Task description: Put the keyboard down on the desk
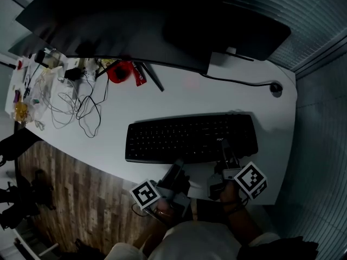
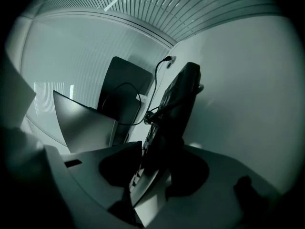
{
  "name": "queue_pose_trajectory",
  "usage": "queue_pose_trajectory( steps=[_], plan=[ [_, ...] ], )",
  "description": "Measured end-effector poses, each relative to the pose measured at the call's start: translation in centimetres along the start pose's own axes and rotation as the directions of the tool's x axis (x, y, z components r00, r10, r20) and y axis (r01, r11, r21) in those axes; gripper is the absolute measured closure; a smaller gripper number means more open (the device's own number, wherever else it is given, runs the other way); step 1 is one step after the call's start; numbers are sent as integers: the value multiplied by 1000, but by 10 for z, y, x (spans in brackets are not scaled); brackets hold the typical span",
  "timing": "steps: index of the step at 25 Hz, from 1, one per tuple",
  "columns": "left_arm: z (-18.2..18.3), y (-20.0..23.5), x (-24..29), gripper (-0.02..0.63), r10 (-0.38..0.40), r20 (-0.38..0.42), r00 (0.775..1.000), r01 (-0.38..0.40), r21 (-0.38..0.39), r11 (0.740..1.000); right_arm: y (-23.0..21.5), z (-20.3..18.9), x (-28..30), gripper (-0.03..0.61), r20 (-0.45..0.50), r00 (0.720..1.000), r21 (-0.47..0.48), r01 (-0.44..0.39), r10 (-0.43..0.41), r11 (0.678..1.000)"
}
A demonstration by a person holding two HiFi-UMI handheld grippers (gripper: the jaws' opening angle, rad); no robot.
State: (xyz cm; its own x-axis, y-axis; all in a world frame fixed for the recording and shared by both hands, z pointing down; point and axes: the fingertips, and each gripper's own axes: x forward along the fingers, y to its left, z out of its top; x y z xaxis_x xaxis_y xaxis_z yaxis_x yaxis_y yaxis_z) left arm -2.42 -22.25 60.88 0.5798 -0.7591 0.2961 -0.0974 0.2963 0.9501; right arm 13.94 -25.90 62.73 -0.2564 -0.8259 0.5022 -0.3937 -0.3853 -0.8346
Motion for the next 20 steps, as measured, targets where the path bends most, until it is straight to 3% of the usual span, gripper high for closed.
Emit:
queue_pose_trajectory(
  steps=[6,20],
  plan=[
    [0,1,-1,529,1,4,1000,-1,5,1000,-4,-2,-10,407,-21,1000,56,-3,4,998],
    [0,10,1,528,0,-6,1000,1,35,999,-17,-3,-41,407,-22,1000,45,-3,4,999]
  ],
)
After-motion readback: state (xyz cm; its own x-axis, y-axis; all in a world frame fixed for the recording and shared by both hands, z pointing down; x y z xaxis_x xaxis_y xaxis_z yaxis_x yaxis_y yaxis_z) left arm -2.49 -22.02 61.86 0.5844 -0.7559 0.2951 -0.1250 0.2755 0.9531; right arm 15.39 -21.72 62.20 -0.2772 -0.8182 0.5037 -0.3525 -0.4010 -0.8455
